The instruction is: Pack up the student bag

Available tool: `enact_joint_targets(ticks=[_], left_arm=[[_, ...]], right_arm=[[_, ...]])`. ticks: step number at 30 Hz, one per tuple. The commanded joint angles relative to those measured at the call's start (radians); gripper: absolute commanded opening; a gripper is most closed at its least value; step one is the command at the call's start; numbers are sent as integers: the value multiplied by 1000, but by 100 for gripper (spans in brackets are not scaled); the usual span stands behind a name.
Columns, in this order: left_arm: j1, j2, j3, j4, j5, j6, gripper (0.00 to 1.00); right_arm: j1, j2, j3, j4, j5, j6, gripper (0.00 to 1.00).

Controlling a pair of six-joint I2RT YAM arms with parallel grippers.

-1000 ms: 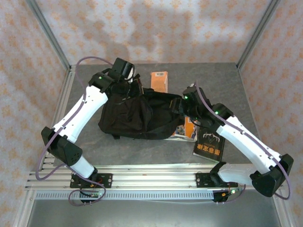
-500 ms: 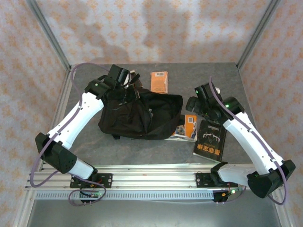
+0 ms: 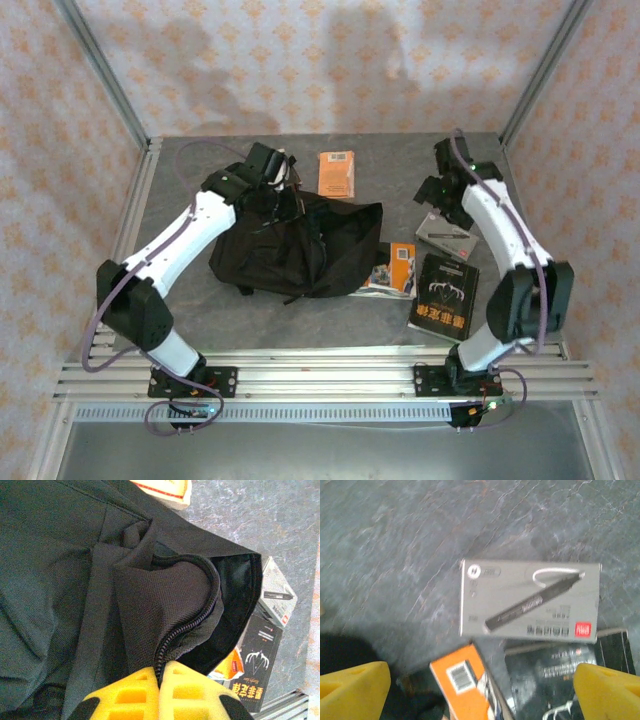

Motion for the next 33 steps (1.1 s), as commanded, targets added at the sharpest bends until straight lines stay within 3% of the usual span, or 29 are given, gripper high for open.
enact_joint_targets(ticks=[1,5,7,9,12,18,24,28,33], left_arm=[[-23,35,28,39,29,10,0],[-32,65,34,43,36,22,0],[-32,68,36,31,40,34,0],[-31,65,31,21,46,50,0],[-31,59,19,8,46,73,0],[-28,60,-13,35,82,70,0],[-25,60,-8,36,91,81,0],[-23,67,-3,31,98,85,0],[-19,80,1,35,104,79,0]], right_arm=[[-94,134,100,21,-63,-86,94],[-189,328,229,-9,-161,-144,98],[-185,377,275,-19,-220,-242,99],[-157,361,265,1,-256,-290,99],[-121,304,185,48,-289,-202,95],[-54,162,-22,135,-279,-36,71],[-31,158,-126,130,-340,-36,45],[-23,163,-178,156,-351,-37,40],[-23,237,-124,147,-333,-60,37]])
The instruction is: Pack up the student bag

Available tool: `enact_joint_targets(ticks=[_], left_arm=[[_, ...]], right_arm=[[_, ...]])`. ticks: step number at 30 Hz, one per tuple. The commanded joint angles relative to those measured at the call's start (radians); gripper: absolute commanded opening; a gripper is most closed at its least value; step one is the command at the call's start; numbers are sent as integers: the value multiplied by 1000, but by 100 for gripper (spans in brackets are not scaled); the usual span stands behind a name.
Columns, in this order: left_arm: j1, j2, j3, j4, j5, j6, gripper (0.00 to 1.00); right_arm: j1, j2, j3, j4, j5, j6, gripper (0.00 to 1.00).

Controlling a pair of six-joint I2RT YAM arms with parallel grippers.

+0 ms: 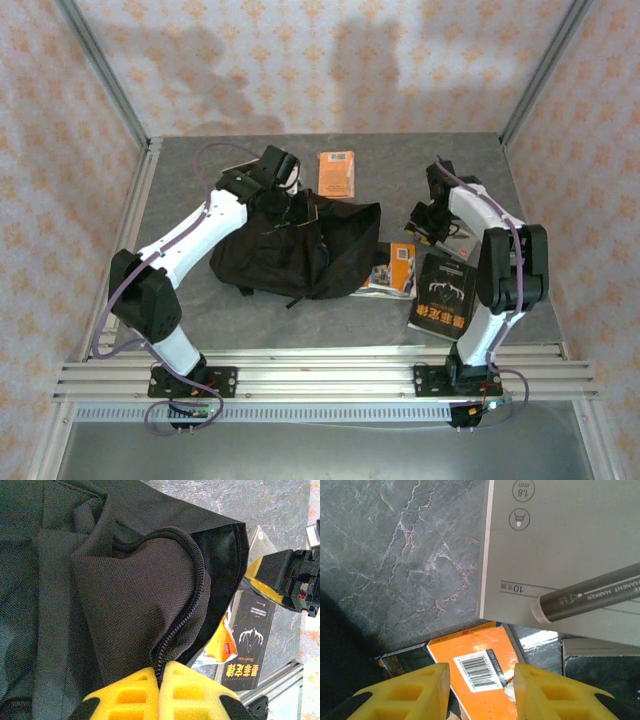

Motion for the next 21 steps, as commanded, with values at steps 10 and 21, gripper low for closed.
enact_joint_targets(ticks=[10,21], left_arm=[[15,34,-1,-31,7,27,0],[35,23,-26,-24,5,28,0]], right_arm=[[-34,313,397,-86,181,-82,38],[-115,288,531,-76,169,-123,65]])
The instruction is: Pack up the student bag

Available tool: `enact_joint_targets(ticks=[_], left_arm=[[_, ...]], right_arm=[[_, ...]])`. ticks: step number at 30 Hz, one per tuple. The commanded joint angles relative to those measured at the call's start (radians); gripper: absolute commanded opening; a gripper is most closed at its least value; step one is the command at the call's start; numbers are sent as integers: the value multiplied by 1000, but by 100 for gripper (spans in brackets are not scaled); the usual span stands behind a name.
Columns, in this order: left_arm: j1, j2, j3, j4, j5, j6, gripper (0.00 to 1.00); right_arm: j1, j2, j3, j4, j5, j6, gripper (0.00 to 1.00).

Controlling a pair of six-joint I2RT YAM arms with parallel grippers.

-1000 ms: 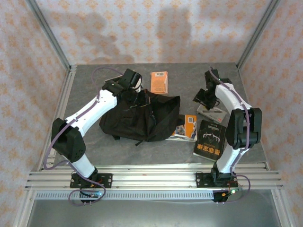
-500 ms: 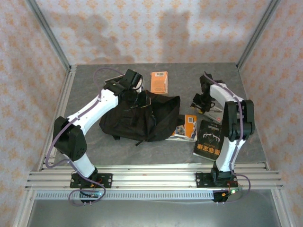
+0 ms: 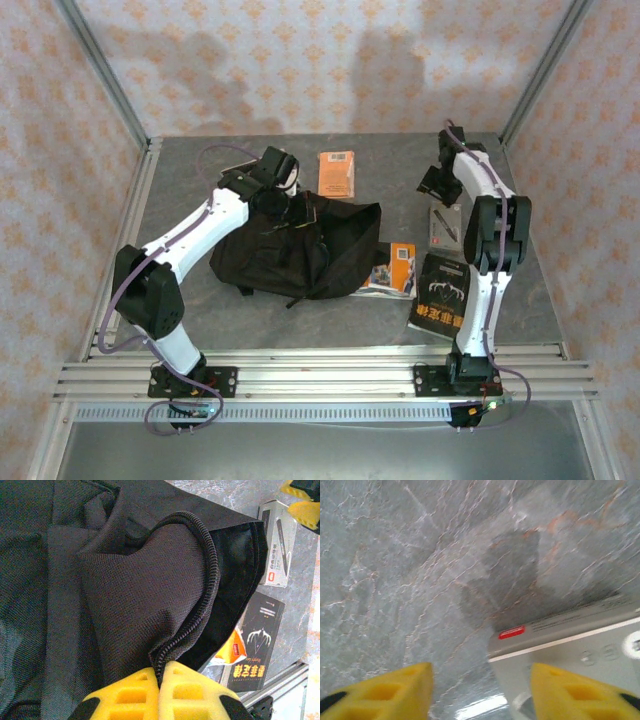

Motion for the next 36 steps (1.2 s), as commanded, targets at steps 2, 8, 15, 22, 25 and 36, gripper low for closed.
enact_joint_targets(ticks=[2,8,15,22,25,36], left_arm=[[13,0,-13,-15,-8,15,0],[13,12,-12,10,12,7,0],[13,15,-7,12,24,7,0],[13,-4,-31,16,34,8,0],[13,-10,-40,14,34,10,0],[13,-20,-46,8,40,12,0]], right_arm=[[-9,-114,-12,-40,92,-41,77],[0,-204,-118,-109,446,-115,99],[-11,-242,-284,-30,193,-188,99],[-9,-266,-391,22,70,-275,99],[-9,-251,-394,1,115,-302,99],[-11,-178,-376,-22,130,-300,100]])
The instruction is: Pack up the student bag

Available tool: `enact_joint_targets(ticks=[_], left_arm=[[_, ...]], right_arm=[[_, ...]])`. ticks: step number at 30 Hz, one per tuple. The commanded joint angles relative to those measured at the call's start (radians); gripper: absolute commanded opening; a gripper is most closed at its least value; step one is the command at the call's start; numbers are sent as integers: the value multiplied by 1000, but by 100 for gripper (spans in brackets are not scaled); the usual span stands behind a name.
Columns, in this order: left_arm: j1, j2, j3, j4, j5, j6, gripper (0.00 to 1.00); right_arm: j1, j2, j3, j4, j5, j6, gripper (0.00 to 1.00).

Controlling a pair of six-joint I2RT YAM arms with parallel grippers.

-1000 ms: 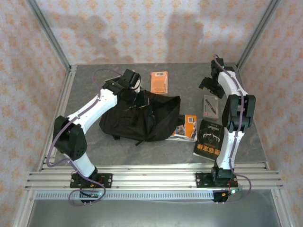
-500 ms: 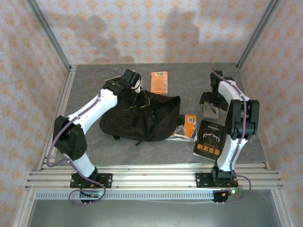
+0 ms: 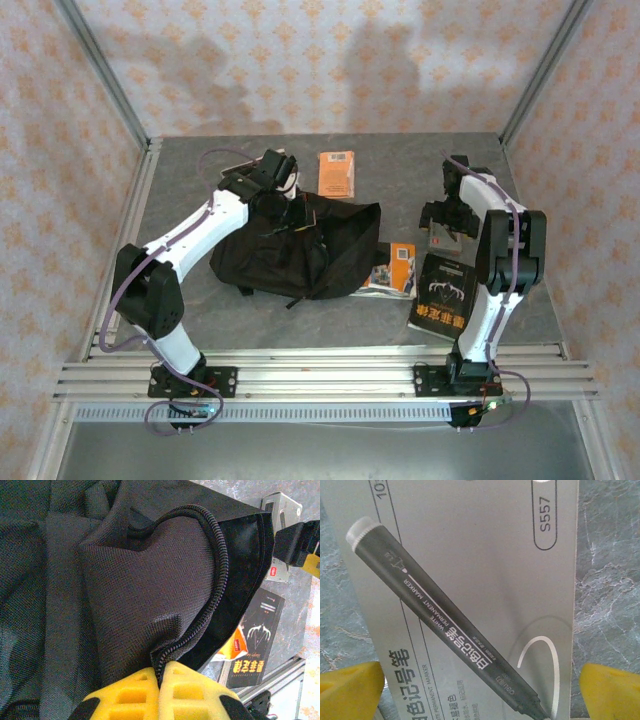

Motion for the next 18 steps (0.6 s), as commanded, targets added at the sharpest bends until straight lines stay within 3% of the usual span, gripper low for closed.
enact_joint_targets(ticks=[1,6,11,18], left_arm=[[11,-19,-13,-12,7,11,0],[11,-12,-7,-18,9,13,0],[10,-7,-2,-16,7,6,0],[10,6,13,-7,4,-17,0]], right_arm=[[-1,48,19,-23,9,-14,100],[-1,87,36,-26,-30,-6,96],[-1,100,78,-28,-68,25,79],[9,-38,67,26,-10,115,67]])
